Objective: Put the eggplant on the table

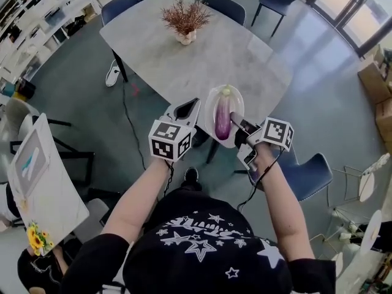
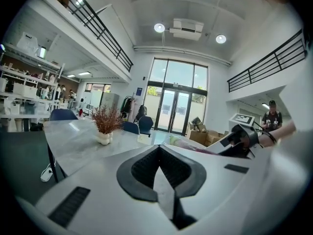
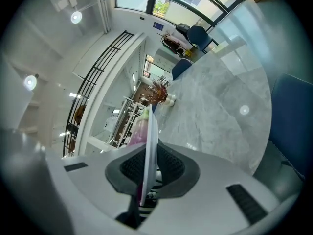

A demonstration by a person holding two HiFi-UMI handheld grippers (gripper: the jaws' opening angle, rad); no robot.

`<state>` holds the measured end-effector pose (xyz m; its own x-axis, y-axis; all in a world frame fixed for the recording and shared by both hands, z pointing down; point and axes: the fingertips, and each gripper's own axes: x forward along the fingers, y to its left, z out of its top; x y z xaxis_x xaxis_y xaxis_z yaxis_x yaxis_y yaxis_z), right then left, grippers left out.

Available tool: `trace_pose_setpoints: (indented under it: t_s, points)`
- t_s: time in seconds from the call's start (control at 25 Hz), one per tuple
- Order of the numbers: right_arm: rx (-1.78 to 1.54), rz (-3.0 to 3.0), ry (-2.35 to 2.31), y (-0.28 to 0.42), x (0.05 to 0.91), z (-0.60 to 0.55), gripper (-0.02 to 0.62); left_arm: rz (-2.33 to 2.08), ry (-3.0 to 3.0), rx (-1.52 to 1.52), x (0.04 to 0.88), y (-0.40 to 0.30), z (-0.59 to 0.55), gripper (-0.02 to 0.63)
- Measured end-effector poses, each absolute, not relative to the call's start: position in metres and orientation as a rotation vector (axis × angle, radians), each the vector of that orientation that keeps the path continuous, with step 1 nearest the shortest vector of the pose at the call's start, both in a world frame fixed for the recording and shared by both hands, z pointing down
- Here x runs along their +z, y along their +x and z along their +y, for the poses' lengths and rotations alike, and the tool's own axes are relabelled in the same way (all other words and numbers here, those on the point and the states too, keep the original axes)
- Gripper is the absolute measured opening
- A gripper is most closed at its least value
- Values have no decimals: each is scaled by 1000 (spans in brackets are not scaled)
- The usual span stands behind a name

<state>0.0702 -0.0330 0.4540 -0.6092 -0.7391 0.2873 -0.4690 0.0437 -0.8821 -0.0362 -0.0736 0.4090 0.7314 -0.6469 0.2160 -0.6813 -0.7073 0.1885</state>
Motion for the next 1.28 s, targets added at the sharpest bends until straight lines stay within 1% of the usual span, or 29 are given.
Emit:
trace_pose_setpoints:
  t_s: [0.2, 0.52, 1.28]
  points:
    - [-1578, 2033, -1274, 72, 457, -88, 35, -997, 2682, 181, 411, -30, -125, 8]
    - [-1604, 1977, -1331, 91, 469, -123, 35, -984, 2666, 199, 418, -25, -168, 8]
    - [-1714, 1945, -1290, 158, 519, -242, 35, -1043, 2592, 288, 462, 39, -271, 8]
